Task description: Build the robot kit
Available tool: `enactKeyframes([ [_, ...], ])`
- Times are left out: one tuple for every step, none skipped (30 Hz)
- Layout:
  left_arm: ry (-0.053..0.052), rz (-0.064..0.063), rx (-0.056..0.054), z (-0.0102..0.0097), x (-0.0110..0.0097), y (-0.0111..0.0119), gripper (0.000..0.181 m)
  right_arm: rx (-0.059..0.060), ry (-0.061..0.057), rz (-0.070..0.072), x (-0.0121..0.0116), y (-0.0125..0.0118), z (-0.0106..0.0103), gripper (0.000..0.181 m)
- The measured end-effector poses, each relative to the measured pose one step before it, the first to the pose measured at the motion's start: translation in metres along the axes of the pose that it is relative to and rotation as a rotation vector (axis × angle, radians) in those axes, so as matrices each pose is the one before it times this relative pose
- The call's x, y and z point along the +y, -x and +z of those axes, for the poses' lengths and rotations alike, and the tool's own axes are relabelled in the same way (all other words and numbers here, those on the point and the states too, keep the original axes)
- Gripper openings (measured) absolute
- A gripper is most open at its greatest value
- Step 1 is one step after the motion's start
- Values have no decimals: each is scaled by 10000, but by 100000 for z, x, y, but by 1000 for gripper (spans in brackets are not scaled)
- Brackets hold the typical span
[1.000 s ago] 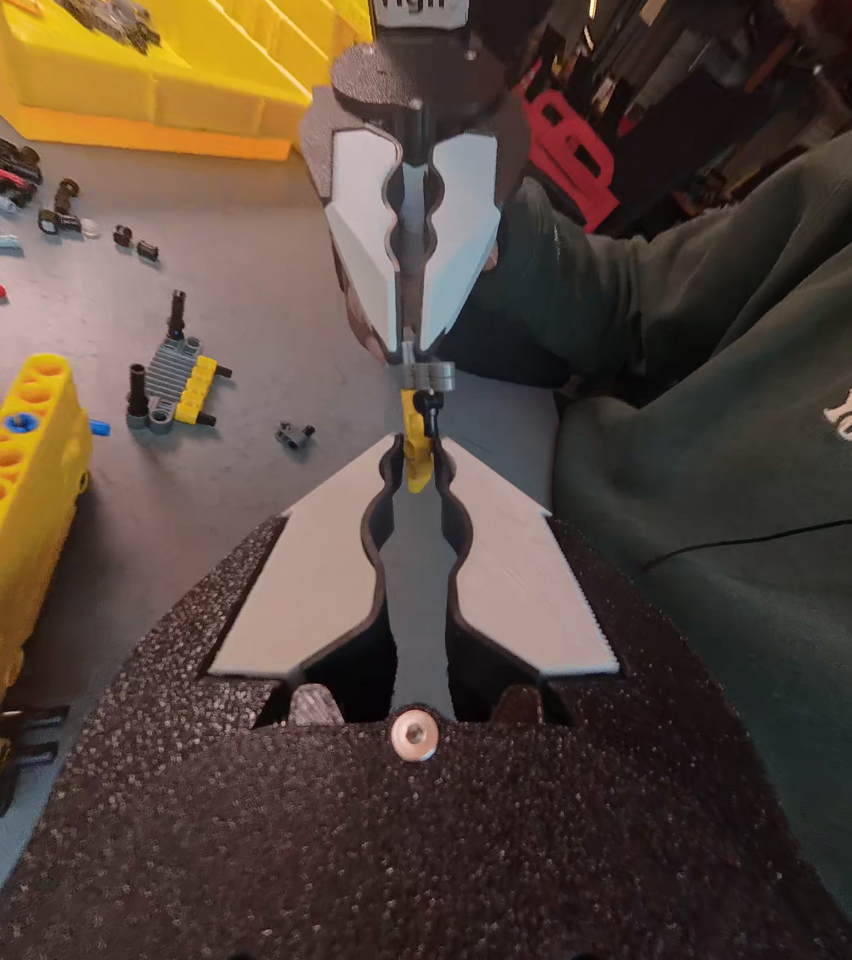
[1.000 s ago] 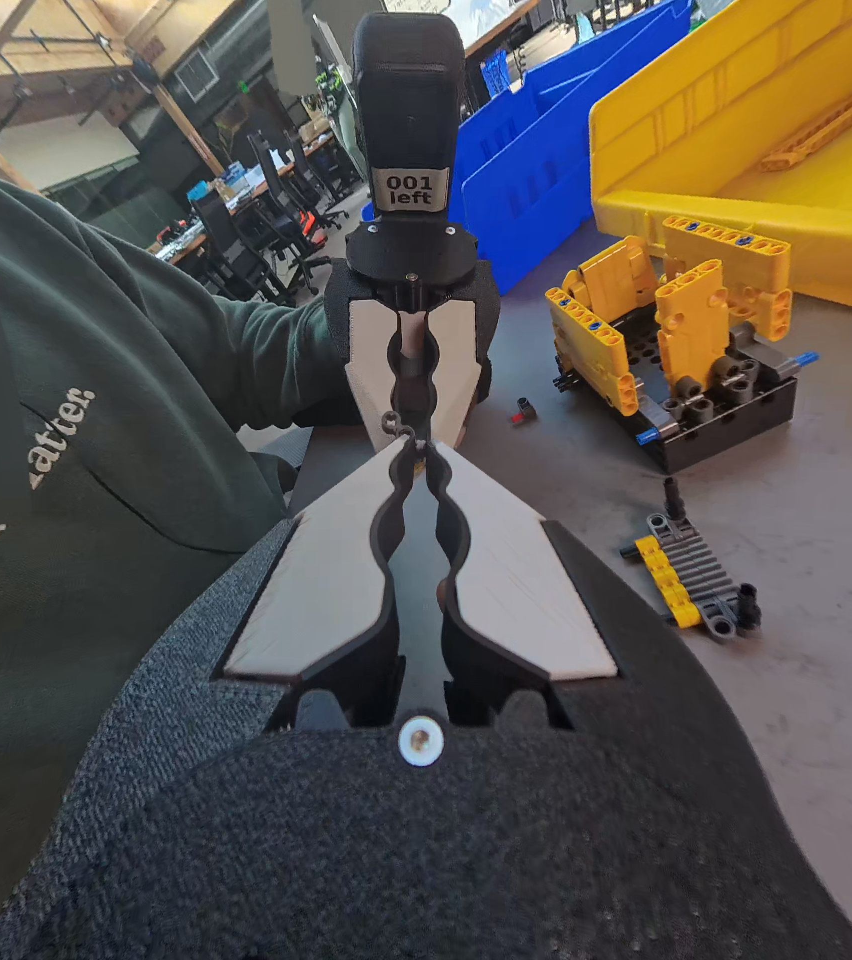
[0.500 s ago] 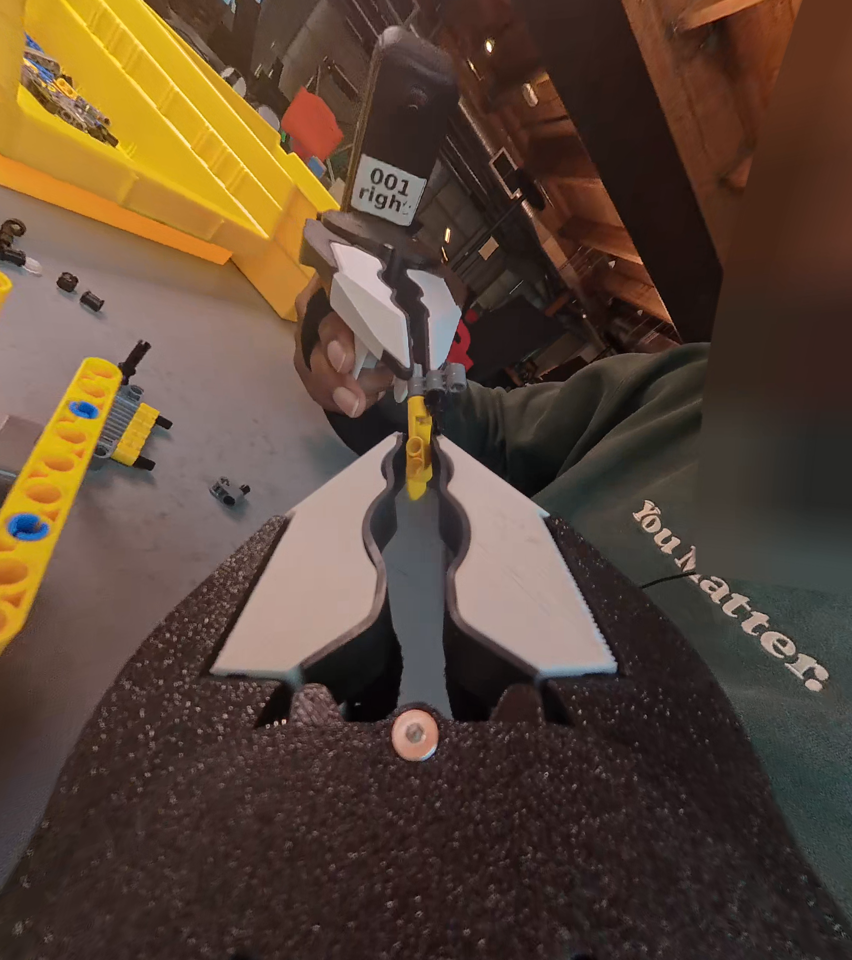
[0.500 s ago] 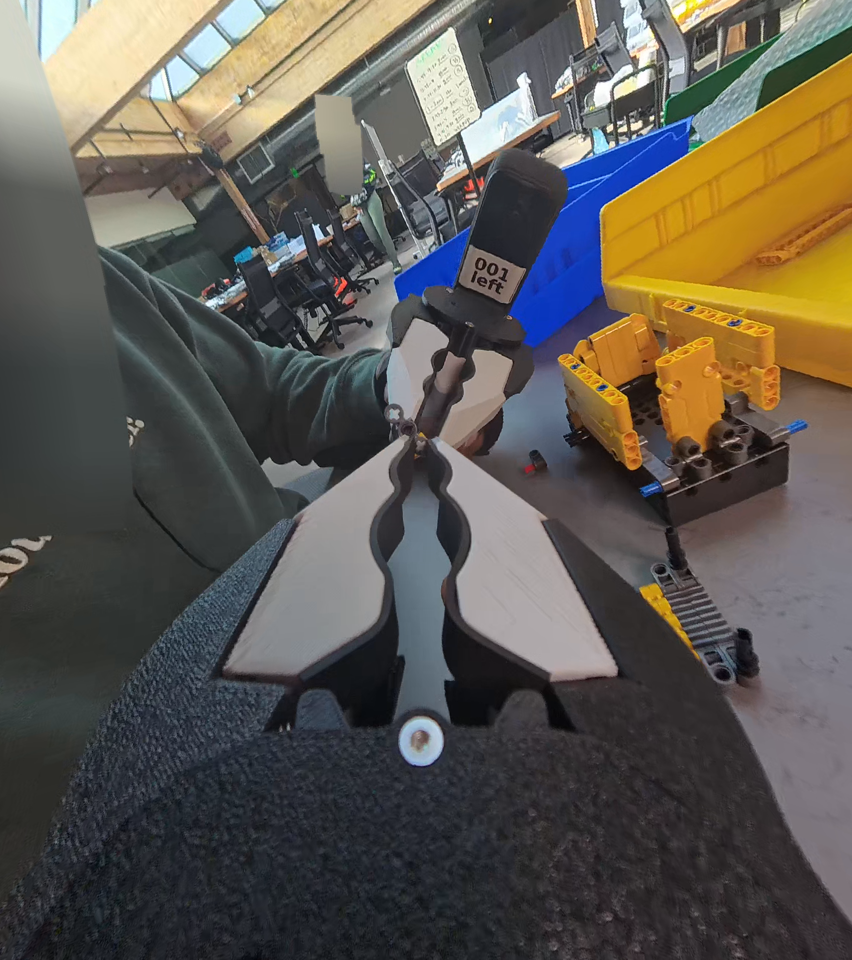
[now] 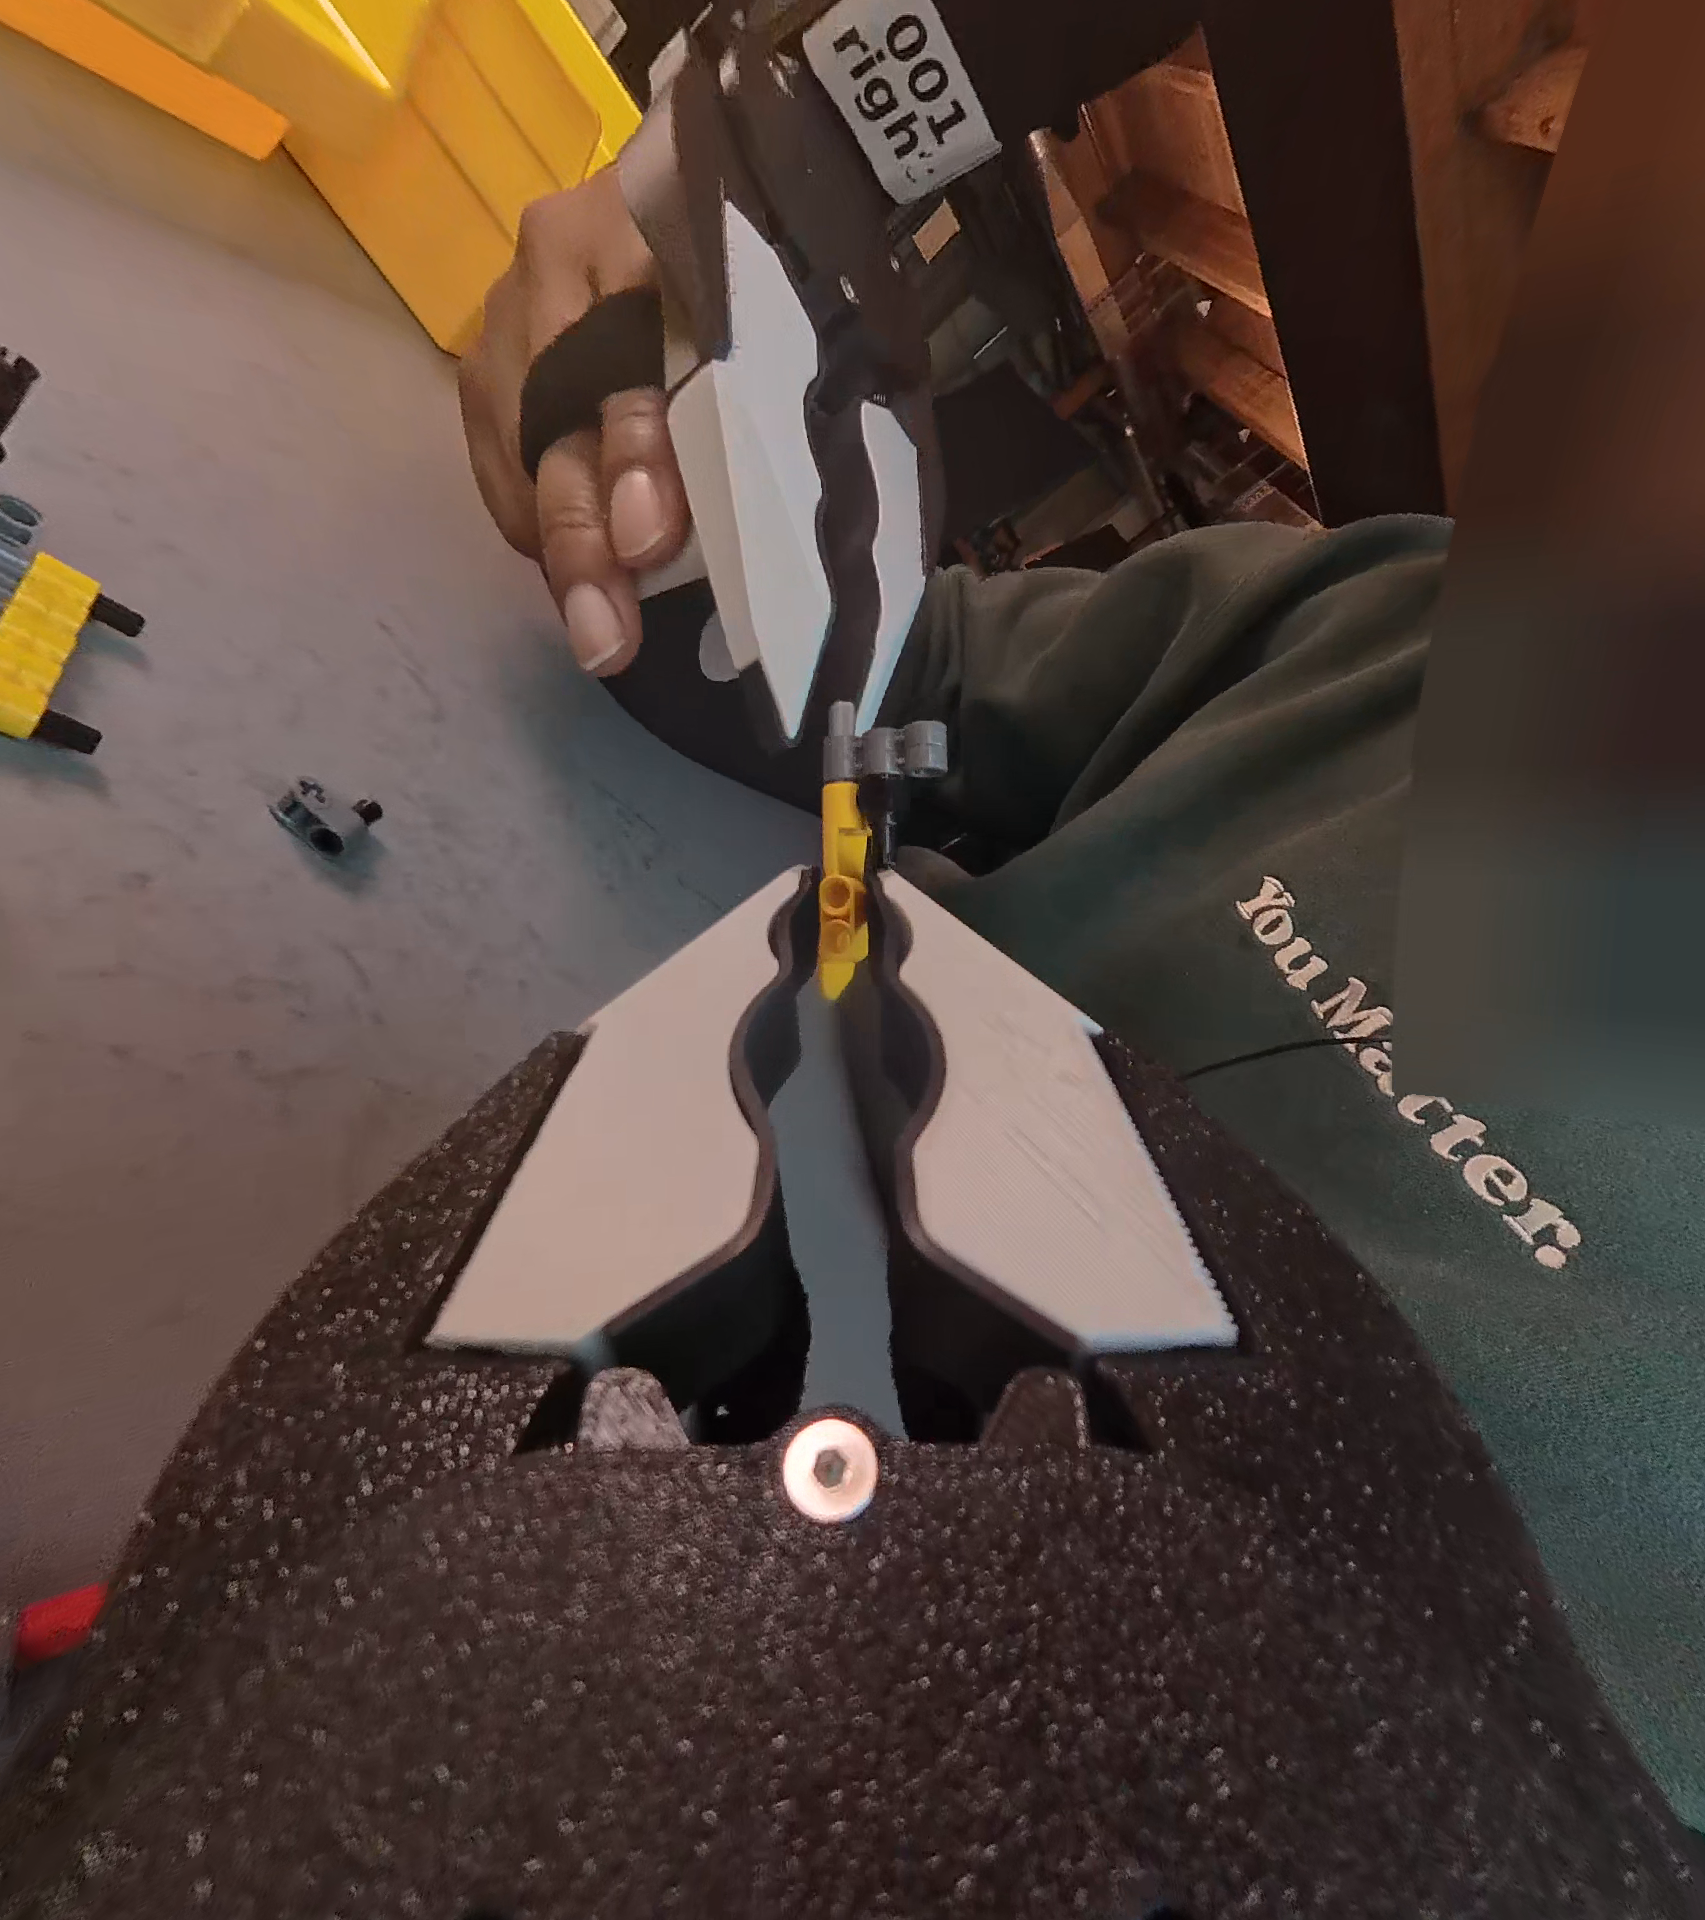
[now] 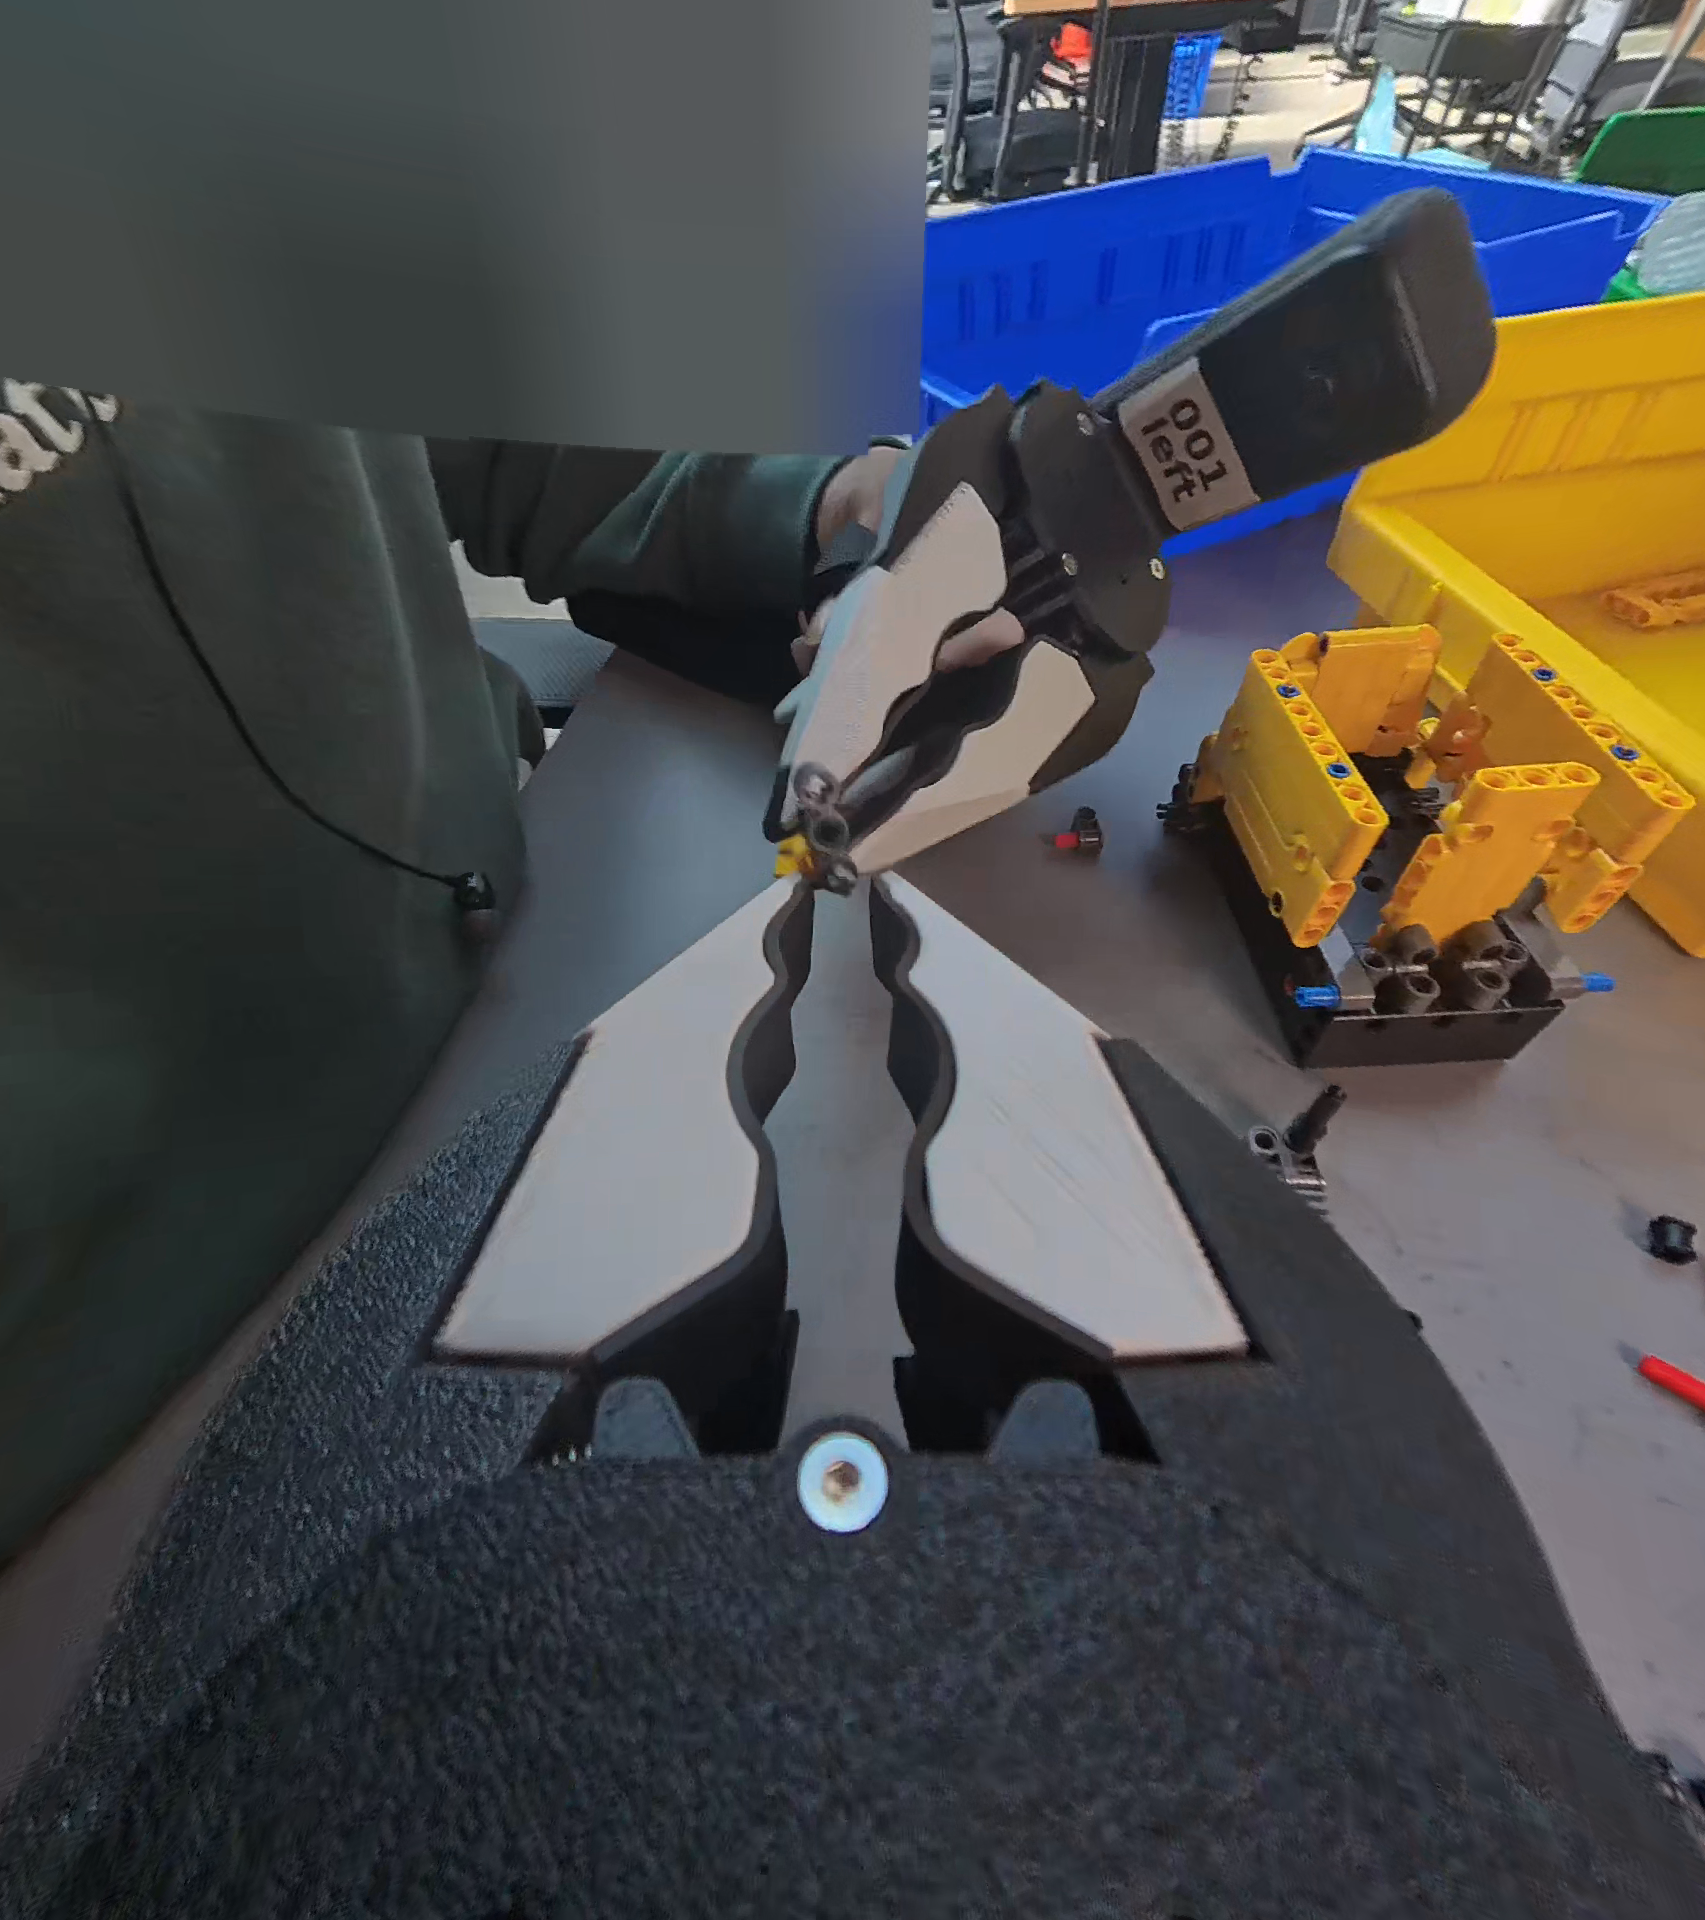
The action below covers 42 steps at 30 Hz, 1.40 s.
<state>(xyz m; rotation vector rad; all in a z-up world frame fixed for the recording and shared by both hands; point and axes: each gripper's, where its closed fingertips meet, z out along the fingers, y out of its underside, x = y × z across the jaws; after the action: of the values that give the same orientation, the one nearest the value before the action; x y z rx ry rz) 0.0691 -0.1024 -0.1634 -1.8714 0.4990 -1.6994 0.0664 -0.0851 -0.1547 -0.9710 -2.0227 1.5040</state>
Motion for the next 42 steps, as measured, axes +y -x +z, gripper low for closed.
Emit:
enactKeyframes([
  [130,-67,-19,91,216,172,7,-301,-116,-18,-238,454,-199,11],
  [72,-102,67,86,144,57,7,-102,20,-43,-48,116,-172,11],
  [49,-105,96,108,105,-7,6,-20,145,-96,141,0,-101,11],
  [90,-57,13,110,139,59,6,-42,160,-111,171,60,-6,9],
  [75,-39,7,130,105,63,6,-68,128,-64,122,101,76,7],
  [-7,-51,79,76,-15,-47,6,-33,208,-52,262,63,111,6],
  [-21,-52,57,34,-36,-25,7,28,243,-108,357,-22,90,7],
  [38,-27,-28,39,73,88,7,-15,105,-75,159,64,8,7],
  [63,-9,-15,79,102,47,7,-42,20,-15,32,98,-20,6],
  [68,6,-12,84,91,27,7,-48,69,-21,102,122,17,6],
  [38,-15,-12,59,61,55,7,6,61,-59,104,54,21,6],
  [-7,-38,18,3,-2,30,6,11,-4,-32,23,25,-7,6],
  [-19,-32,25,-11,-37,1,6,-25,-15,19,21,41,-10,6],
  [12,-20,-7,6,24,39,6,-41,41,2,107,64,32,6],
  [28,-7,-36,13,49,73,6,-50,145,-19,248,106,89,5],
  [5,-8,-26,-2,24,54,6,-2,11,-26,41,31,60,5],
  [-41,-33,-18,-66,-50,65,6,124,40,-46,59,-151,36,5],
  [-50,-44,-49,-58,-65,114,5,150,38,-47,86,-180,43,5],
  [17,-2,-55,9,36,90,5,81,24,-11,88,-87,79,5],
  [76,34,-71,81,132,82,5,49,-5,15,82,-30,94,5],
  [15,16,-97,26,39,131,5,104,-8,25,110,-149,55,5],
  [-104,-48,-48,-98,-163,113,5,144,-24,34,85,-213,2,5],
  [-109,-65,14,-121,-171,41,5,74,-4,42,60,-116,4,5],
  [64,-2,17,36,98,-14,4,-148,66,50,146,226,95,4],
  [153,53,-26,132,228,-9,4,-146,40,48,152,211,113,4],
  [-15,6,-21,-11,-13,31,4,24,-93,58,-1,-81,3,4],
  [-106,-48,70,-117,-173,-58,4,79,-184,62,-227,-163,-83,4],
  [-13,8,26,-13,-16,-42,4,-29,-21,30,-64,35,16,4],
  [83,43,-101,83,145,113,4,-14,85,-32,152,41,62,4],
  [34,11,-48,33,53,52,4,-31,-44,102,65,19,37,4],
  [-42,-13,-6,-37,-65,23,4,48,-131,73,-85,-107,-34,4],
  [-29,-3,-13,-38,-38,32,4,17,-9,40,2,-31,21,4],
  [36,20,-32,30,58,23,4,-36,46,13,65,40,38,4],
  [46,19,-28,43,79,21,4,-66,-18,72,34,69,42,4],
  [11,4,-43,12,16,59,4,11,6,47,103,-37,47,4],
  [-6,-3,-23,-17,-1,28,4,-7,-13,47,25,-2,30,4],
  [-11,12,-13,-17,-11,2,3,12,-34,24,-43,-28,11,4],
  [3,10,-30,6,6,34,3,2,36,19,77,-5,34,4],
  [24,11,-31,9,46,27,3,-32,0,37,46,25,37,4],
  [7,1,-4,5,10,4,3,2,-14,22,33,-6,34,4],
  [-21,-6,2,-25,-30,0,3,12,-38,41,-22,-47,-4,4],
  [14,-9,13,-8,17,-11,3,-18,18,2,21,28,47,4],
])
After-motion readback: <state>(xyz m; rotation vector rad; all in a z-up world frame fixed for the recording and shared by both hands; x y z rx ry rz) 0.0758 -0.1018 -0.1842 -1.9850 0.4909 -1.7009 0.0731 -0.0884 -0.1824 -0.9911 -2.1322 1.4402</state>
